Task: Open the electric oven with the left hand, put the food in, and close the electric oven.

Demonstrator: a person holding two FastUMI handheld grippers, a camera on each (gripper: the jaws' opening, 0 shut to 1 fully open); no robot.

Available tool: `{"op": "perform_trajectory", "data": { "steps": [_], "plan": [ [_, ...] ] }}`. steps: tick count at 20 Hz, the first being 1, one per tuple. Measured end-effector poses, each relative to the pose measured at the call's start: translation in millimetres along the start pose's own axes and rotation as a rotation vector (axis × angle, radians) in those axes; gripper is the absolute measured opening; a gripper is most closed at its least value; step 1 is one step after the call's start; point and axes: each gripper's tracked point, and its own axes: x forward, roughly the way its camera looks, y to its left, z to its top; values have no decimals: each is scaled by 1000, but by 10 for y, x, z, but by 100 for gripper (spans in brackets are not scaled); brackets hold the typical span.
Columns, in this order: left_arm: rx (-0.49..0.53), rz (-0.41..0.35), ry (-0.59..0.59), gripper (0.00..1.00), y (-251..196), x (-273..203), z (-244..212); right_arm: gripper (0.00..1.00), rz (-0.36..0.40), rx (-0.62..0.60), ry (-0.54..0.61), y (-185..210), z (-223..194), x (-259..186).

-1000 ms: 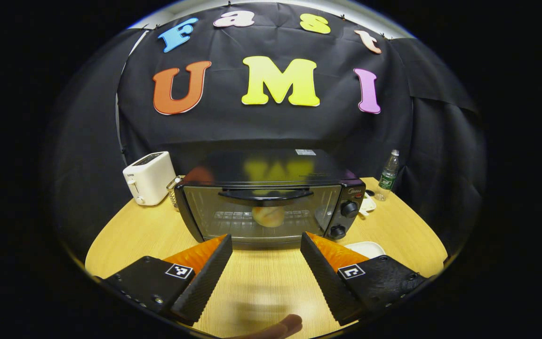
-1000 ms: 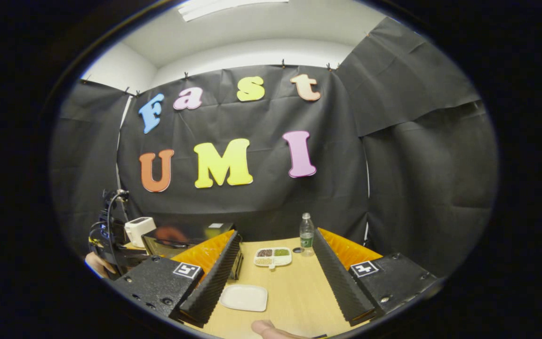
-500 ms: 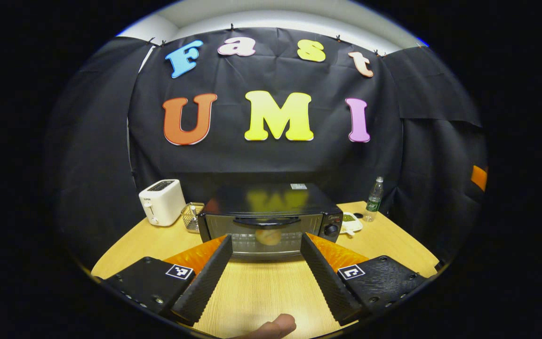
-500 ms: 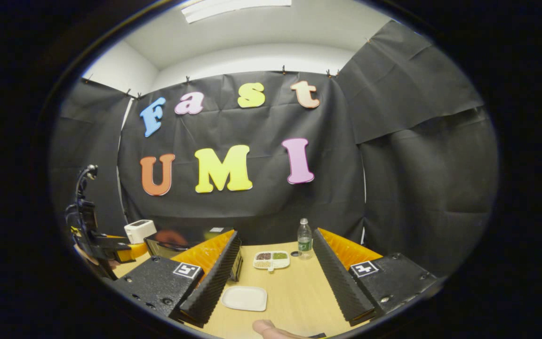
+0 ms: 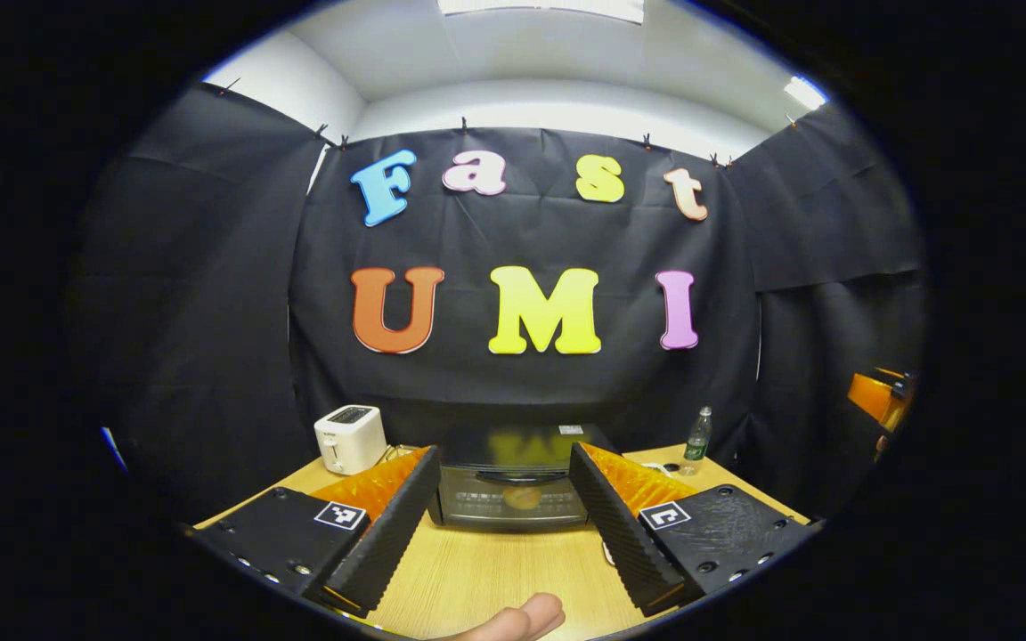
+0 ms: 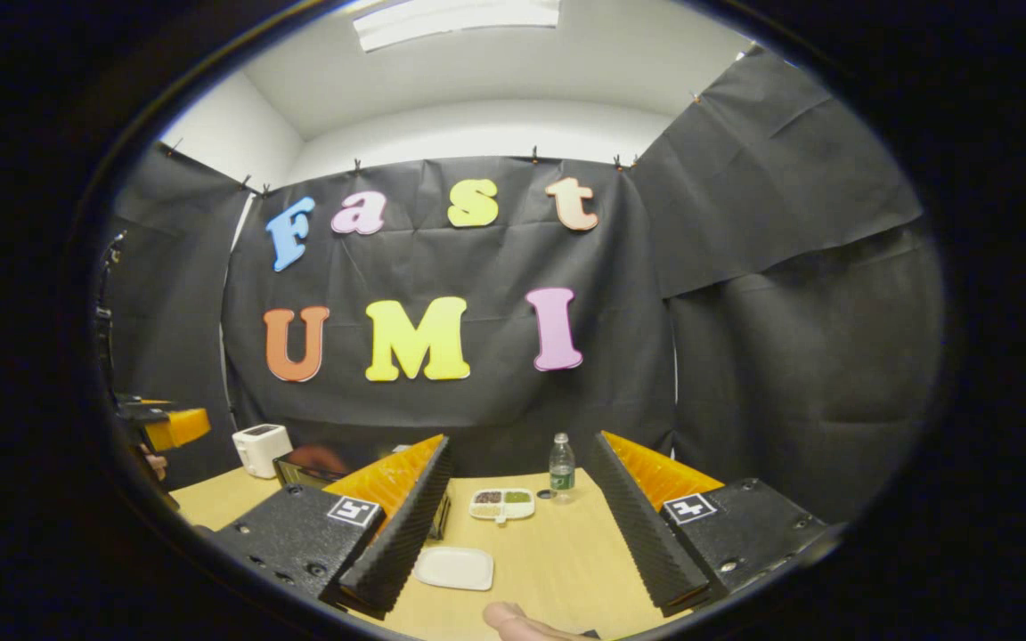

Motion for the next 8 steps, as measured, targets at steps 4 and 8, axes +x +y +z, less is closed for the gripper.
{"op": "perform_trajectory", "data": {
  "steps": [4, 8],
  "plan": [
    [2, 31, -57, 95, 75, -262, 134, 94, -3, -14, -20, -73, -27, -167],
    [9, 33, -39, 94, 6, -404, -26, 94, -13, -12, -30, -131, -55, -226]
  ]
}}
